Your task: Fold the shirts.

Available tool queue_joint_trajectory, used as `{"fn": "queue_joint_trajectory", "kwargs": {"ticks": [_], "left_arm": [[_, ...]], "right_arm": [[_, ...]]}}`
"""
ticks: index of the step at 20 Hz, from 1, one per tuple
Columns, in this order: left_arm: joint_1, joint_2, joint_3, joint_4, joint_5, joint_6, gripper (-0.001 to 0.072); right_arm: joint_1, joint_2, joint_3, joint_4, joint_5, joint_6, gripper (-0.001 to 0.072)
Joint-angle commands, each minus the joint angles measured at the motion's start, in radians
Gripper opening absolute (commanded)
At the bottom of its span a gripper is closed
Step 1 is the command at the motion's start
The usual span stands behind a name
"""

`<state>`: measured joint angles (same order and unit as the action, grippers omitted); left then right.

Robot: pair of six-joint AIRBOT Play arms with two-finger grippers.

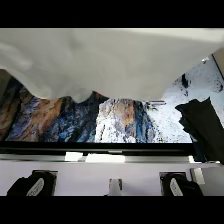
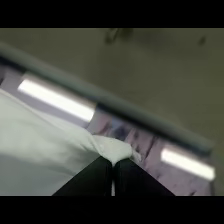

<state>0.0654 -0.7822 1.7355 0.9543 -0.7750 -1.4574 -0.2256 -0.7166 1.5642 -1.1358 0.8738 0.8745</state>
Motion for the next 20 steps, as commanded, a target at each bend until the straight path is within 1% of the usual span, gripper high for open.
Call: {"fn": "queue_joint_trajectory", "kwargs": {"ticks": [1, 3, 4, 6, 8, 10, 12, 13, 14, 16, 18, 20], "left_arm": [[0.001, 0.026, 0.267, -0.032, 0.051, -0.051, 0.0026], [0.001, 0.031, 0.288, -0.031, -0.019, -0.047, 0.0026], [0.001, 0.028, 0.288, -0.031, -0.06, -0.047, 0.0026], [0.001, 0.013, 0.288, -0.028, -0.137, -0.047, 0.0026], [0.002, -0.001, 0.289, -0.018, -0.174, -0.047, 0.0025], [0.003, -0.016, 0.289, 0.043, -0.228, -0.049, 0.0025], [0.003, -0.061, 0.288, 0.148, -0.345, -0.093, 0.0025], [0.003, -0.099, 0.288, 0.184, -0.425, -0.093, 0.0025], [0.003, -0.142, 0.288, 0.2, -0.505, -0.092, 0.0026], [0.002, -0.262, 0.27, 0.206, -0.657, -0.073, 0.0026], [-0.004, -0.375, 0.197, 0.206, -0.727, -0.048, 0.0026], [-0.029, -0.481, 0.086, 0.206, -0.721, -0.047, 0.0027]], "right_arm": [[0.0, 0.117, 0.227, -0.088, -0.148, -0.01, 0.0018], [0.0, 0.134, 0.262, -0.15, -0.041, 0.066, 0.0018], [0.0, 0.135, 0.262, -0.153, 0.024, 0.095, 0.0018], [0.0, 0.121, 0.262, -0.153, 0.146, 0.098, 0.0018], [0.0, 0.103, 0.262, -0.158, 0.191, 0.098, 0.0018], [0.0, 0.072, 0.262, -0.169, 0.229, 0.107, 0.0018], [0.0, 0.01, 0.262, -0.175, 0.325, 0.12, 0.0018], [0.0, -0.034, 0.262, -0.176, 0.391, 0.113, 0.0018], [0.0, -0.096, 0.262, -0.175, 0.478, 0.084, 0.0019], [0.0, -0.255, 0.262, -0.175, 0.667, 0.055, 0.0018], [0.0, -0.431, 0.255, -0.167, 0.828, 0.062, 0.0018], [0.002, -0.595, 0.217, -0.157, 0.868, 0.082, 0.0018]]}}
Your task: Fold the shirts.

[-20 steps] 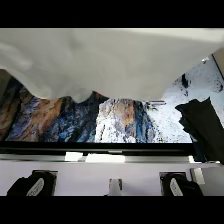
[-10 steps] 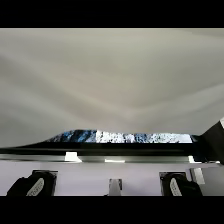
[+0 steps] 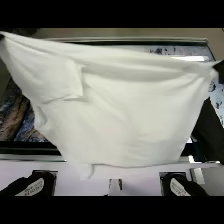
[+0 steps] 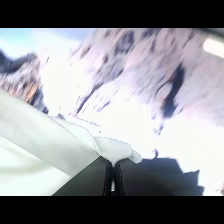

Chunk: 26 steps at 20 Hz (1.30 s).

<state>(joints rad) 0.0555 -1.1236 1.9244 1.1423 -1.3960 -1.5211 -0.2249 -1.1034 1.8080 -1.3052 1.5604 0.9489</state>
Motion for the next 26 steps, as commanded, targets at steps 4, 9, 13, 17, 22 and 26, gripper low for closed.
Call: {"fn": "queue_joint_trajectory", "kwargs": {"ticks": [4, 9, 13, 17, 22, 26], "left_arm": [[-0.091, -0.368, -0.265, 0.018, 0.05, 0.016, 0.0027], [-0.118, -0.576, -0.266, 0.019, 0.192, 0.016, 0.0028], [-0.111, -0.603, -0.266, 0.018, 0.435, -0.02, 0.0028], [-0.129, -0.636, -0.267, -0.001, 0.596, -0.1, 0.0028], [-0.13, -0.643, -0.266, 0.027, 0.47, -0.089, 0.0028], [-0.1, -0.598, -0.269, 0.031, 0.092, -0.032, 0.0029]], "right_arm": [[0.095, -0.503, -0.083, -0.007, 0.035, 0.028, 0.0019], [0.129, -0.653, -0.082, -0.002, -0.291, 0.099, 0.002], [0.129, -0.653, -0.08, -0.051, -0.568, 0.099, 0.002], [0.129, -0.668, -0.08, -0.049, -0.678, 0.122, 0.002], [0.129, -0.679, -0.08, -0.059, -0.465, 0.081, 0.002], [0.129, -0.645, -0.082, -0.086, -0.082, 0.004, 0.0021]]}}
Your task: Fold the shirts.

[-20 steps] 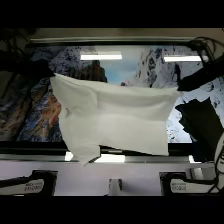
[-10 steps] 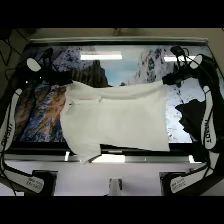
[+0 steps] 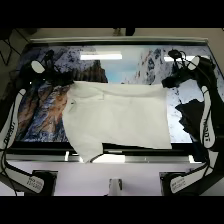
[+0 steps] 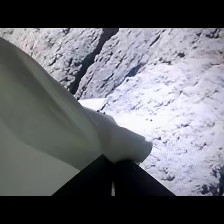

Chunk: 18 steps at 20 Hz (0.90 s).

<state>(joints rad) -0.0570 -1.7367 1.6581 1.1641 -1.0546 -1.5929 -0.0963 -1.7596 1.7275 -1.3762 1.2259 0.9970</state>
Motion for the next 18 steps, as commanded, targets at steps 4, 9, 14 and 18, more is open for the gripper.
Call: {"fn": "queue_joint_trajectory", "kwargs": {"ticks": [4, 9, 14, 18], "left_arm": [[-0.013, 0.003, -0.108, 0.012, -0.344, 0.066, 0.0029], [0.003, -0.003, -0.196, 0.048, -0.349, 0.062, 0.0028], [0.053, -0.002, -0.151, 0.053, -0.359, 0.093, 0.0028], [0.104, -0.002, -0.118, 0.043, -0.369, 0.092, 0.0028]], "right_arm": [[0.001, 0.004, -0.078, -0.014, 0.246, -0.028, 0.0021], [0.001, -0.032, -0.098, -0.023, 0.329, -0.039, 0.002], [0.0, -0.031, -0.098, -0.154, 0.296, -0.034, 0.002], [0.0, -0.031, -0.098, -0.16, 0.248, -0.021, 0.0021]]}}
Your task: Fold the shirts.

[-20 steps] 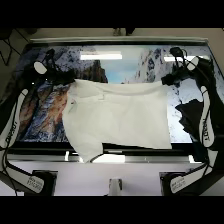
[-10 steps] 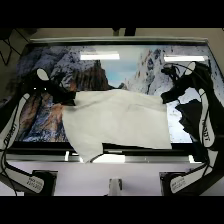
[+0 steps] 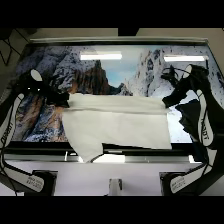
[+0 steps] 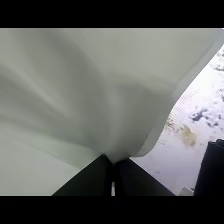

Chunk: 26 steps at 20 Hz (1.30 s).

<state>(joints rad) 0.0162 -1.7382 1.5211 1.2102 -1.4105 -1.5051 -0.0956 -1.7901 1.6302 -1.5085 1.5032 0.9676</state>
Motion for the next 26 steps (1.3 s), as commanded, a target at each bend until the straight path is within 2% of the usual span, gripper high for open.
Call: {"fn": "queue_joint_trajectory", "kwargs": {"ticks": [1, 5, 6, 7, 8, 9, 11, 12, 14, 16, 19, 21, 26], "left_arm": [[0.033, -0.002, 0.018, -0.006, -0.025, 0.004, 0.0029], [-0.01, -0.003, -0.004, -0.005, -0.009, 0.002, 0.0029], [-0.02, -0.004, -0.007, -0.005, -0.003, 0.001, 0.0036], [-0.023, -0.004, -0.006, -0.005, -0.005, 0.001, 0.0138], [-0.022, -0.002, -0.003, -0.003, -0.029, -0.015, 0.0376], [-0.011, -0.001, 0.005, 0.005, -0.085, -0.029, 0.0562], [0.019, 0.014, 0.011, 0.011, -0.187, -0.029, 0.0567], [0.033, 0.032, 0.009, 0.011, -0.228, -0.029, 0.0567], [0.048, 0.104, -0.042, 0.01, -0.228, -0.037, 0.0566], [0.036, 0.208, -0.177, 0.01, -0.176, -0.036, 0.0566], [0.001, 0.382, -0.502, -0.005, -0.082, -0.028, 0.0566], [-0.007, 0.487, -0.684, -0.023, -0.028, -0.024, 0.0566], [-0.032, 0.612, -0.879, -0.148, 0.053, -0.014, 0.054]], "right_arm": [[0.0, -0.001, 0.0, -0.027, -0.023, 0.01, 0.0021], [0.001, -0.001, -0.001, 0.027, 0.022, 0.034, 0.0028], [0.001, -0.001, -0.001, 0.054, 0.018, 0.035, 0.01], [0.001, -0.001, -0.001, 0.07, 0.019, 0.038, 0.0222], [0.001, 0.0, -0.001, 0.072, 0.044, 0.038, 0.0261], [0.0, 0.006, -0.001, 0.063, 0.093, 0.018, 0.0268], [-0.017, 0.044, -0.001, 0.069, 0.132, 0.018, 0.033], [-0.027, 0.069, -0.002, 0.069, 0.146, 0.018, 0.0383], [-0.05, 0.13, -0.025, 0.068, 0.172, 0.019, 0.0422], [-0.051, 0.22, -0.124, 0.066, 0.138, 0.018, 0.0481], [-0.051, 0.375, -0.334, 0.075, 0.061, 0.014, 0.048], [-0.051, 0.456, -0.425, 0.076, 0.056, 0.015, 0.0448], [-0.051, 0.597, -0.528, 0.055, 0.044, 0.012, 0.0444]]}}
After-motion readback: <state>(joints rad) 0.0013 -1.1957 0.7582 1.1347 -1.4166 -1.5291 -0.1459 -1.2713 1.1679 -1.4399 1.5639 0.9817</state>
